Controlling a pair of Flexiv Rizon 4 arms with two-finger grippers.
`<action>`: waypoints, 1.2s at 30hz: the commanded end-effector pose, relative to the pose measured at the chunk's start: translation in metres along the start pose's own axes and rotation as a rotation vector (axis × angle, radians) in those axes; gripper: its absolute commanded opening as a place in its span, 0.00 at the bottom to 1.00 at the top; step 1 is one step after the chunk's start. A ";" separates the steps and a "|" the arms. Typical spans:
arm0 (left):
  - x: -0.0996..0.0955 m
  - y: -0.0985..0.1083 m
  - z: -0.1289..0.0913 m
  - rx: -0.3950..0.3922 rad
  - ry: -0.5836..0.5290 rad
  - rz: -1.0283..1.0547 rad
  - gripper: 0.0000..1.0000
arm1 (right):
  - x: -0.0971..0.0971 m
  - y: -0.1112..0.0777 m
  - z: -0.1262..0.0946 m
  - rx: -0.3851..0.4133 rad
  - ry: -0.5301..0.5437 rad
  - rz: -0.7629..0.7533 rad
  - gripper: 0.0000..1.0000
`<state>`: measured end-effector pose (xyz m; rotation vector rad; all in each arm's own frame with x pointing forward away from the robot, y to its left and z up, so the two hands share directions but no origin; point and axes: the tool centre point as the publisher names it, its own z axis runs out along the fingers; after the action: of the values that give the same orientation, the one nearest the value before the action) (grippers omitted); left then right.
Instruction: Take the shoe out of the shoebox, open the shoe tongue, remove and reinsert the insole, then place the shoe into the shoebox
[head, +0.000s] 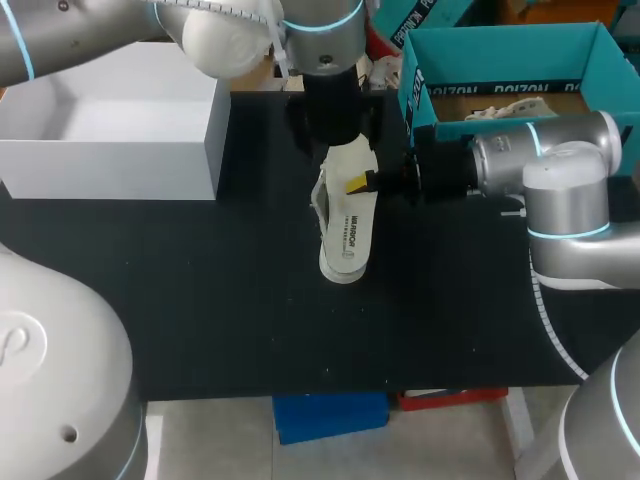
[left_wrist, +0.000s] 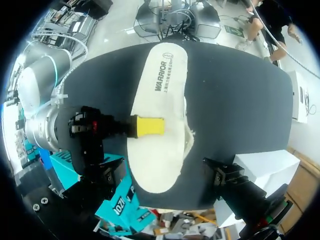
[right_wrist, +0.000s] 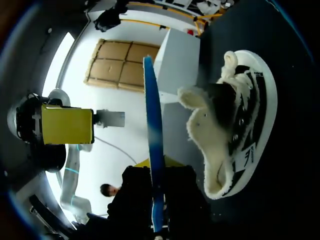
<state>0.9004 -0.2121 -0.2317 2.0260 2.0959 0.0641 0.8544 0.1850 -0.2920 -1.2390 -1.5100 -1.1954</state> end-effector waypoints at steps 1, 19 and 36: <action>0.010 -0.036 -0.005 -0.039 -0.001 0.004 1.00 | -0.001 0.000 0.001 0.000 0.000 0.000 0.00; 0.025 -0.118 0.000 -0.056 -0.031 0.071 1.00 | -0.001 0.000 0.001 0.000 0.000 0.000 0.00; 0.074 -0.118 0.024 -0.122 -0.716 0.062 1.00 | -0.001 0.000 0.001 0.000 0.000 0.000 0.00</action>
<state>0.7931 -0.1740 -0.2739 1.9919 1.8959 -0.0468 0.8545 0.1849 -0.2920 -1.2391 -1.5100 -1.1954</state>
